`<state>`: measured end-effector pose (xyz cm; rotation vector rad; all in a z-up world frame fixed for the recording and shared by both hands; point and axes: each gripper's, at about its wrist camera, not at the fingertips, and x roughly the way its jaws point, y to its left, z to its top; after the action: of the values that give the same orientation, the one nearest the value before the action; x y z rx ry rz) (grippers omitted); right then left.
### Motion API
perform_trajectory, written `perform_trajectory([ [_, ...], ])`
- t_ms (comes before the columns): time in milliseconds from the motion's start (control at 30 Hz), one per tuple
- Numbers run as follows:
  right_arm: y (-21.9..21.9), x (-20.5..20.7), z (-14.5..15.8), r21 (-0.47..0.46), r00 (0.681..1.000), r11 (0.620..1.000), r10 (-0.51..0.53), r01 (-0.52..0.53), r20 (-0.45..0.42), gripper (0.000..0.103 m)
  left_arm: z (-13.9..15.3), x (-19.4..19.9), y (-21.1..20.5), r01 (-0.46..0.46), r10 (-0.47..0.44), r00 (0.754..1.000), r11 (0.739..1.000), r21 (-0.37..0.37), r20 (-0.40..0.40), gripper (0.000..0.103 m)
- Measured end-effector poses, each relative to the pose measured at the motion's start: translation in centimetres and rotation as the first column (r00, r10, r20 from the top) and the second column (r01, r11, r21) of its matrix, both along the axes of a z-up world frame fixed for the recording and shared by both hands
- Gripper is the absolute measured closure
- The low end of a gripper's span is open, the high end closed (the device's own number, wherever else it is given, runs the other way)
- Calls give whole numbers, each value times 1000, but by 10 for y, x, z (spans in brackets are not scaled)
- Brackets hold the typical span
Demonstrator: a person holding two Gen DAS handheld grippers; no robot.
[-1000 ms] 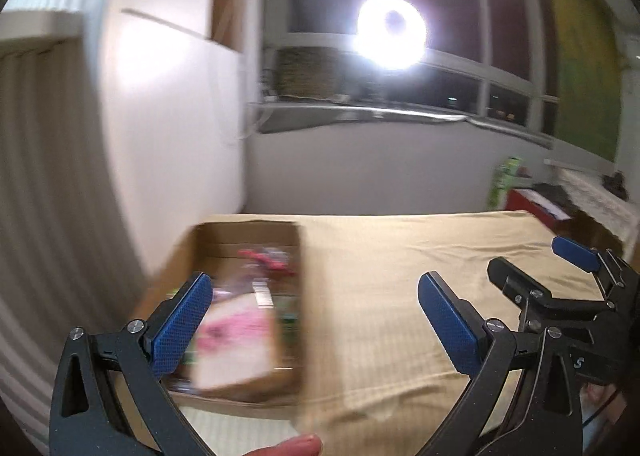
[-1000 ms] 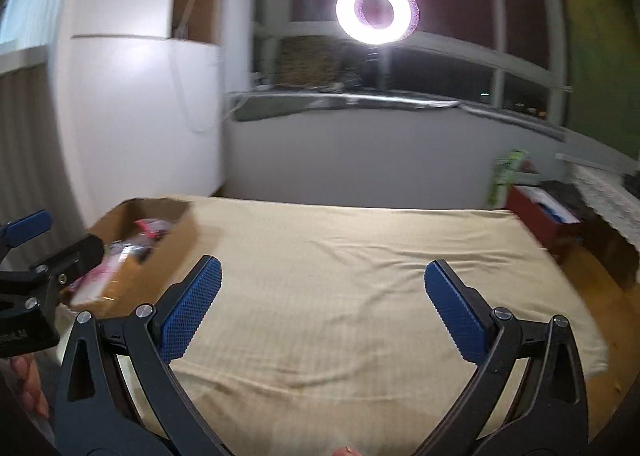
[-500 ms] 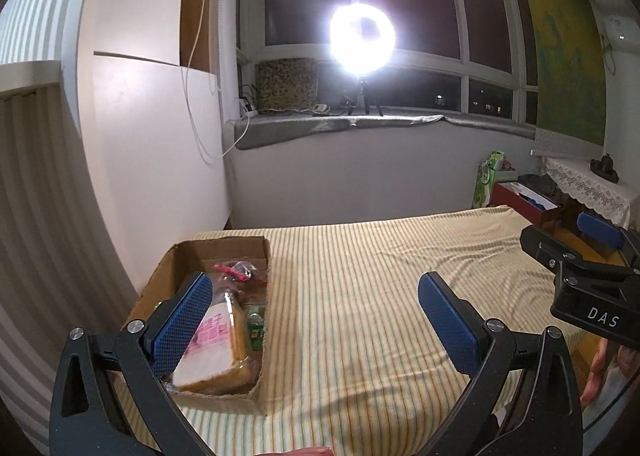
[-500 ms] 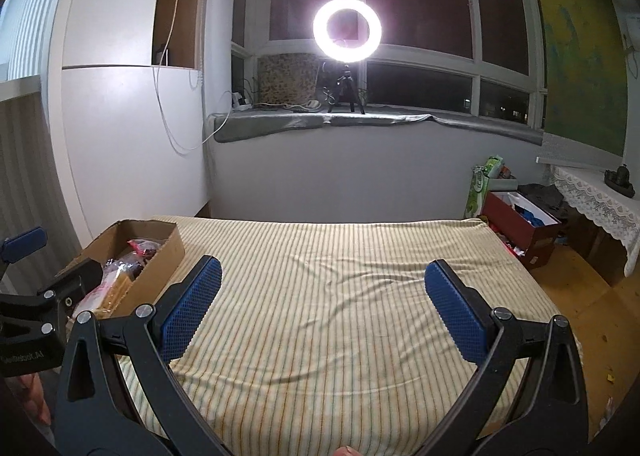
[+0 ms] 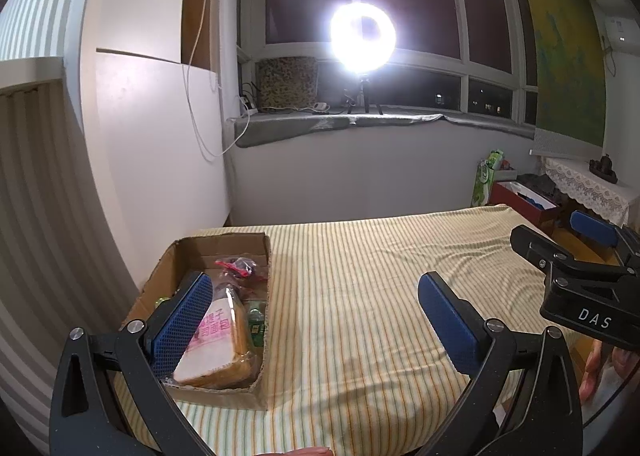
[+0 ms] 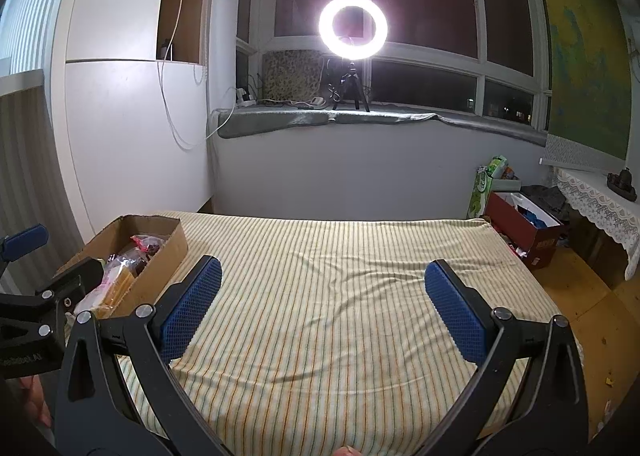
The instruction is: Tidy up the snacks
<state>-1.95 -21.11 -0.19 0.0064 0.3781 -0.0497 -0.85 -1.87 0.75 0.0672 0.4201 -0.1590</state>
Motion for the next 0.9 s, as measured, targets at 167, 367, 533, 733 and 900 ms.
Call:
perform_trajectory([
  [167,-1,0,0,-4,1000,1000,10,-10,-2,0,0,0,1,-4,4,1000,1000,-4,-2,1],
  [367,-1,0,0,-3,1000,1000,10,-10,-2,0,0,-1,1,-8,8,1000,1000,-4,-3,1],
  [533,0,0,0,-3,1000,1000,8,-8,-2,0,0,-1,3,-8,8,1000,1000,-4,-5,1],
  [733,-2,0,1,-2,1000,1000,11,-11,-3,0,1,-3,2,-7,7,1000,1000,-4,-5,1],
  [900,-3,0,1,-1,1000,1000,12,-12,-5,0,1,-3,2,-7,7,1000,1000,-2,-8,1],
])
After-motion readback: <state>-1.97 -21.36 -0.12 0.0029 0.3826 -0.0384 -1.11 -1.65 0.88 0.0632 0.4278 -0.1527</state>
